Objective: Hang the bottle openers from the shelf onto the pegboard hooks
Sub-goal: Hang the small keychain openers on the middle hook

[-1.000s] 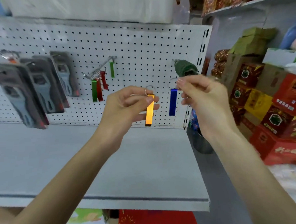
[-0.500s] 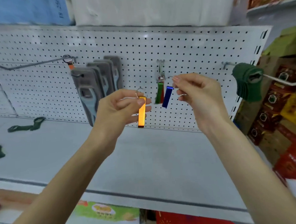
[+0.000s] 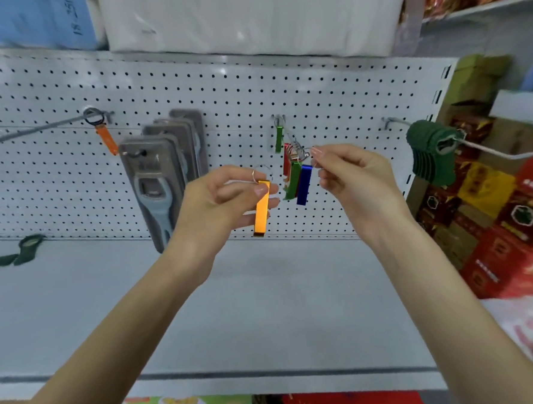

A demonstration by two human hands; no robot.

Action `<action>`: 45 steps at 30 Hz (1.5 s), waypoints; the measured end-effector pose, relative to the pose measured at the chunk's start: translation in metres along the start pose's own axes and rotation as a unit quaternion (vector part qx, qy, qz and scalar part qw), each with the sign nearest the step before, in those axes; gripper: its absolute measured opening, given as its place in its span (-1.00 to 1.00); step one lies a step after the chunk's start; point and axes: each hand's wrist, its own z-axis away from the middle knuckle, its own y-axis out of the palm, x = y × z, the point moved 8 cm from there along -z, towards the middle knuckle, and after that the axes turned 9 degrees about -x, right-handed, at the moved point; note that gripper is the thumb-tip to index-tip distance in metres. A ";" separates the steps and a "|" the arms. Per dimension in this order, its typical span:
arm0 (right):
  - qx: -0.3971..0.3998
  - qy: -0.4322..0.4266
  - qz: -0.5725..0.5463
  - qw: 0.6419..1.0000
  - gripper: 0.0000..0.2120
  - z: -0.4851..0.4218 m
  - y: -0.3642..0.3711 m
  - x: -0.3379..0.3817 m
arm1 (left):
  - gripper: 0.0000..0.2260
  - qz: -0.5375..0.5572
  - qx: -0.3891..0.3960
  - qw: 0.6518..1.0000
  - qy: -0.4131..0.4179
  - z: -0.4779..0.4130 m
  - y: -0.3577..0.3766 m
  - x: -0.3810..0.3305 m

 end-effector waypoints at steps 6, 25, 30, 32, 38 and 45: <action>0.033 0.050 -0.055 0.997 -0.78 -0.009 0.003 -0.015 | -0.91 -0.006 0.002 1.000 -0.007 -0.010 0.004 0.008; 0.040 0.048 -0.070 0.996 -0.91 -0.033 0.003 -0.036 | -0.90 -0.025 -0.015 0.999 -0.035 -0.019 0.019 0.027; 0.023 0.010 -0.043 0.999 -0.90 -0.025 -0.013 -0.029 | -0.91 -0.017 0.011 1.000 -0.017 -0.014 0.029 0.019; 0.045 0.009 -0.030 0.999 -0.98 -0.018 -0.015 -0.026 | -0.91 -0.009 0.021 1.000 -0.014 -0.010 0.033 0.018; 0.133 -0.034 0.046 0.989 -0.86 0.003 -0.004 -0.010 | -0.88 -0.008 0.045 0.999 0.005 -0.004 0.048 0.013; 0.129 -0.054 0.077 0.987 -0.95 0.001 0.001 -0.004 | -0.91 -0.004 0.054 0.998 0.017 -0.007 0.049 0.006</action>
